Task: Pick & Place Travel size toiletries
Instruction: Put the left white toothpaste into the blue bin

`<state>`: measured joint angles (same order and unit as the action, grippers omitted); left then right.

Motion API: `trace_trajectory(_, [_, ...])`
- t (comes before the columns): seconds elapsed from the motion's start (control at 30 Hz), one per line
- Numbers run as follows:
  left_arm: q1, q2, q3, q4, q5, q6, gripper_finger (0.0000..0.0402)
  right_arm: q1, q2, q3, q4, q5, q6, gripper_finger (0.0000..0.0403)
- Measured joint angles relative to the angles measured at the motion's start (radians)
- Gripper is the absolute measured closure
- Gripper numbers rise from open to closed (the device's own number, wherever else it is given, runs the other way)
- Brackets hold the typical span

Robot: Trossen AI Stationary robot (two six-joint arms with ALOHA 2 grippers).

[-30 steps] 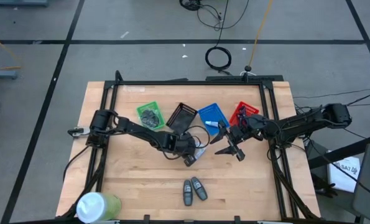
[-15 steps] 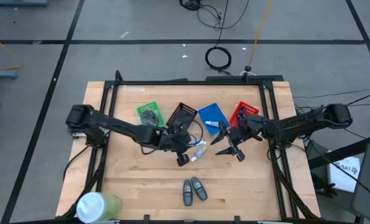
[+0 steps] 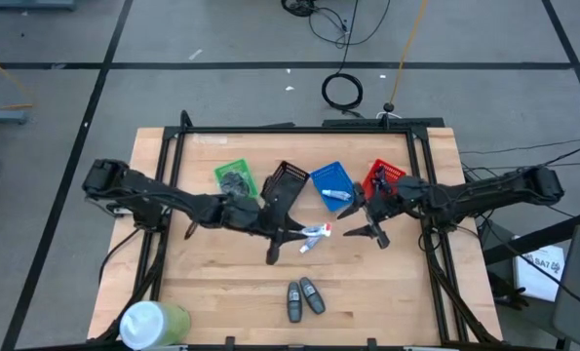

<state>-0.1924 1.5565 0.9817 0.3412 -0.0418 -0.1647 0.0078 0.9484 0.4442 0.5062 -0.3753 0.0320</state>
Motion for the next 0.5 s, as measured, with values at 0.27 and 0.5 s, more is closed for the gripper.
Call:
trace_trajectory(0.27, [0.073, 0.051, -0.073, 0.207, 0.164, -0.069, 0.0358, 0.009, 0.088, 0.001, 0.136, 0.119, -0.010, 0.0190])
trace_trajectory(0.5, [0.094, 0.118, -0.068, 0.290, 0.298, -0.094, 0.0358, 0.021, 0.257, 0.001, 0.403, 0.114, -0.026, 0.0186])
